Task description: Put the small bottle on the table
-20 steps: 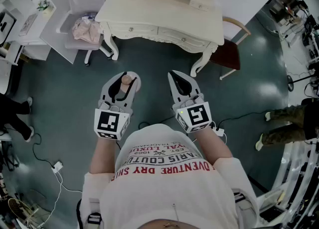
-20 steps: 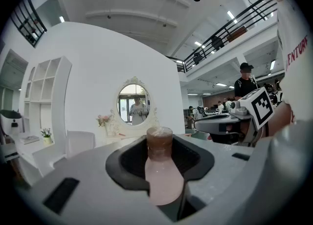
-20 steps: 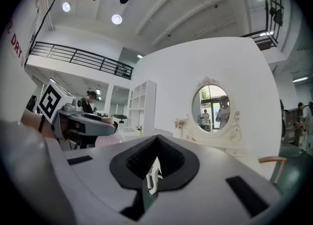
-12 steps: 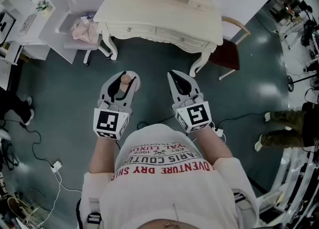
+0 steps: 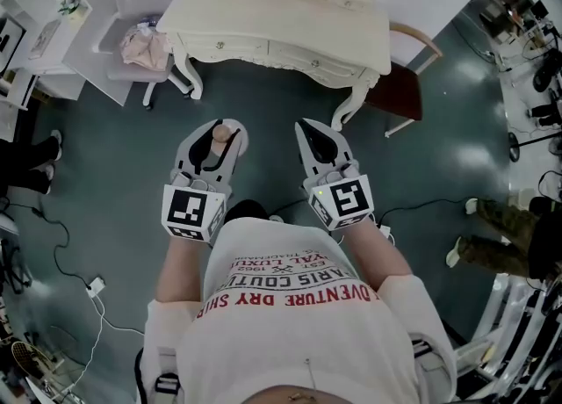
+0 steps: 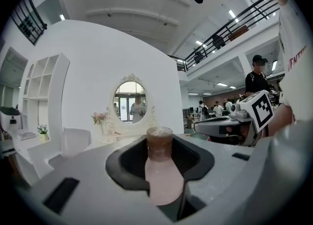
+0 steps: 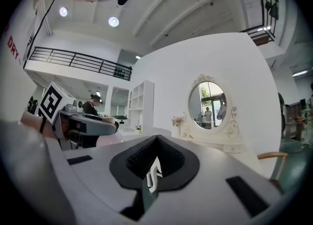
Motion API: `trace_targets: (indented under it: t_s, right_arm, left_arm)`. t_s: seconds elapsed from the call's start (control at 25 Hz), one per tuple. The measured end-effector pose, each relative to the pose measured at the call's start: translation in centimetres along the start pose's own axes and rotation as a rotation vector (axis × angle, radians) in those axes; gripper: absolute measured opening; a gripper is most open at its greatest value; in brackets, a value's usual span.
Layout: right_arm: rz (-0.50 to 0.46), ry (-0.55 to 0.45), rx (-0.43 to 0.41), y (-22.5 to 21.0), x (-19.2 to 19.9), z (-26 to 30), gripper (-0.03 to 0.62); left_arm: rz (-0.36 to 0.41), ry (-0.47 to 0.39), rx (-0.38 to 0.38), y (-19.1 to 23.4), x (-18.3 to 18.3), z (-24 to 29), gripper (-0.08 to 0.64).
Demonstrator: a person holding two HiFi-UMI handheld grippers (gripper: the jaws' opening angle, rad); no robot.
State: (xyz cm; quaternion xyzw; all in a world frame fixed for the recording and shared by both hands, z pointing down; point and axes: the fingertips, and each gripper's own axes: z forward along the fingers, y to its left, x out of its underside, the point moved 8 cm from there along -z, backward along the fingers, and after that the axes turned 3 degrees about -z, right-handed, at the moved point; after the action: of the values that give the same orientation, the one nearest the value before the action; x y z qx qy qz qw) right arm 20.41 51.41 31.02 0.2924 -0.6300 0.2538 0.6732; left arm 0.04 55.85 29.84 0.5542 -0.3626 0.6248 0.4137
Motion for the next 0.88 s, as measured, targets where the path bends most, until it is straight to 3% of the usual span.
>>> trace_targets:
  t_s: [0.44,0.88]
  right_arm:
    - [0.031,0.044,0.041,-4.5,1.9,5.2,-0.002]
    - [0.019,0.071,0.154,-11.2,1.8,20.9,-0.002]
  left_arm:
    - [-0.006,0.023,0.027,3.2,0.3,6.4,0.144]
    - [-0.001,0.022,0.135,16.5,-1.2,20.0,0.144]
